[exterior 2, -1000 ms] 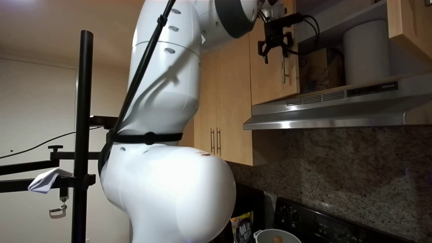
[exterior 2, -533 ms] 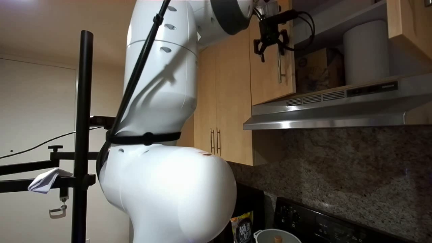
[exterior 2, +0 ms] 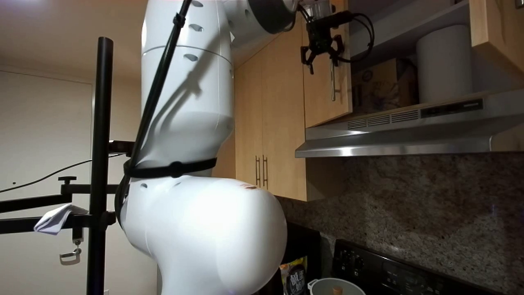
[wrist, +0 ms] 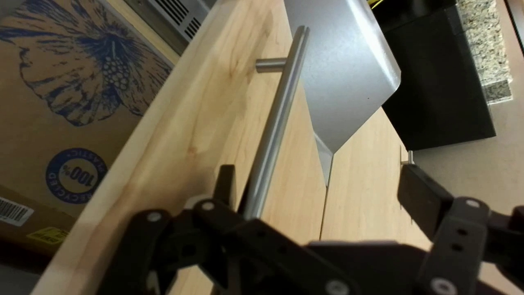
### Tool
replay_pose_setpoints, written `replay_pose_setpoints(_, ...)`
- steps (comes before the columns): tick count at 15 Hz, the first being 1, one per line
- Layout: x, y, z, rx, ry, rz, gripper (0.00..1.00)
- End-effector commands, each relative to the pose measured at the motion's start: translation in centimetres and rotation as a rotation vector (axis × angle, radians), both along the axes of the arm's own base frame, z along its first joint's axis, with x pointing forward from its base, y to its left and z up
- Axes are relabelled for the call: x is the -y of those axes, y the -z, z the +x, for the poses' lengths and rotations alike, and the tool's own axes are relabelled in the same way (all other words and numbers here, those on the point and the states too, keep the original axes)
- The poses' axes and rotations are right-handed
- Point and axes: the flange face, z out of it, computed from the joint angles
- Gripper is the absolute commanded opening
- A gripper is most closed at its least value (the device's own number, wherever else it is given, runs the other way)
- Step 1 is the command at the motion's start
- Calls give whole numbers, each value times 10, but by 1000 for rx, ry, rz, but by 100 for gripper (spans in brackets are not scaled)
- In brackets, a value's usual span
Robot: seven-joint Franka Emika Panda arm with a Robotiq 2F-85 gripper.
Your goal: Open the left cabinet door at the top
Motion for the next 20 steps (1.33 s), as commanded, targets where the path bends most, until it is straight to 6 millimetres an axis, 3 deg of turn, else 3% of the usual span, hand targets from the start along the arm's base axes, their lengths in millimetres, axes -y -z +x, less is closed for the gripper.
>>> replay_pose_setpoints(1, -51, -23, -42, 89, -43, 117, 100)
replay_pose_setpoints(7, -65, -23, -71, 121, 49, 169, 100)
replay_pose_setpoints(20, -134, -19, -123, 203, 300, 216, 100)
